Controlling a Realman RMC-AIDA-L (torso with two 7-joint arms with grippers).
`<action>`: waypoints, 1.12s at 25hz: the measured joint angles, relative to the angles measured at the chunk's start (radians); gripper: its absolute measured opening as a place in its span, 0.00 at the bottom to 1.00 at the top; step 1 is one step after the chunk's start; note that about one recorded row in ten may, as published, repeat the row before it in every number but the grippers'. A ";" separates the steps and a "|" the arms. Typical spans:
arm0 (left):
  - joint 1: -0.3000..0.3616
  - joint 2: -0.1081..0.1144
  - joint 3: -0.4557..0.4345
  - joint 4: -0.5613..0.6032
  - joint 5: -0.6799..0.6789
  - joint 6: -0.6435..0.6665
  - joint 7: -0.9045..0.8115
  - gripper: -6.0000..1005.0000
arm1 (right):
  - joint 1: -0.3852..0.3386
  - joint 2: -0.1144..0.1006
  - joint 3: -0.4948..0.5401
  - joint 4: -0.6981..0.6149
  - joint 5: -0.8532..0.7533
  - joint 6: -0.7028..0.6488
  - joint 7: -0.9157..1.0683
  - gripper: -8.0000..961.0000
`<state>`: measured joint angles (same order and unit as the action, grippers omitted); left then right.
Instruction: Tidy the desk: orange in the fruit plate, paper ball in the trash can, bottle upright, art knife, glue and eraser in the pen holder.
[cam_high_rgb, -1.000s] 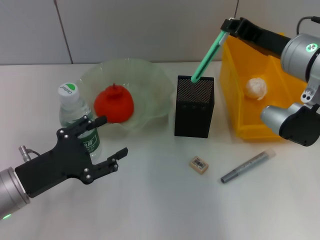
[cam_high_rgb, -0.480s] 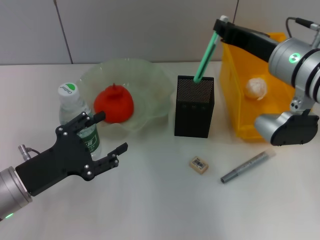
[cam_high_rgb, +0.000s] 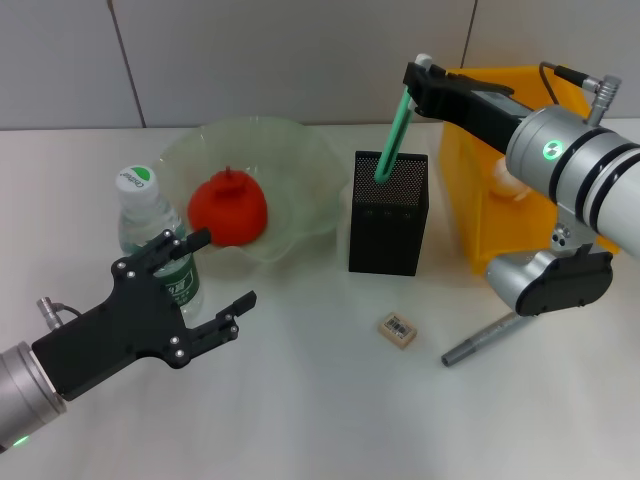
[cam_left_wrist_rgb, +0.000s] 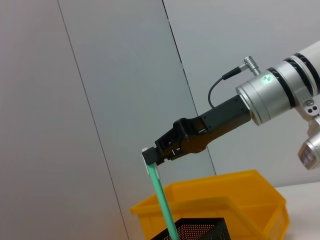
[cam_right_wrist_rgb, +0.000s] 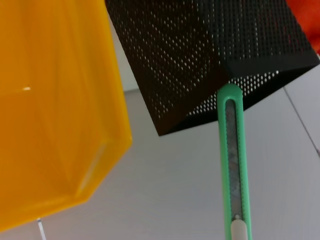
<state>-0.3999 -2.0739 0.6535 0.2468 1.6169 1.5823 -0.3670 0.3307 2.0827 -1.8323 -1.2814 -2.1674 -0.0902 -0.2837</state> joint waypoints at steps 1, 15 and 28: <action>0.001 0.000 0.000 0.000 -0.001 0.000 0.001 0.80 | 0.000 0.000 -0.010 0.003 0.000 0.020 0.000 0.19; 0.004 0.000 -0.001 -0.026 -0.017 0.004 0.041 0.80 | -0.007 0.000 -0.062 0.033 0.004 0.134 0.007 0.43; 0.005 0.007 0.036 -0.050 -0.010 0.017 -0.009 0.80 | 0.016 -0.003 0.036 -0.053 0.008 0.188 0.552 0.59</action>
<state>-0.3945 -2.0672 0.6892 0.1966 1.6067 1.5991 -0.3762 0.3465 2.0801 -1.7963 -1.3345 -2.1592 0.0980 0.2679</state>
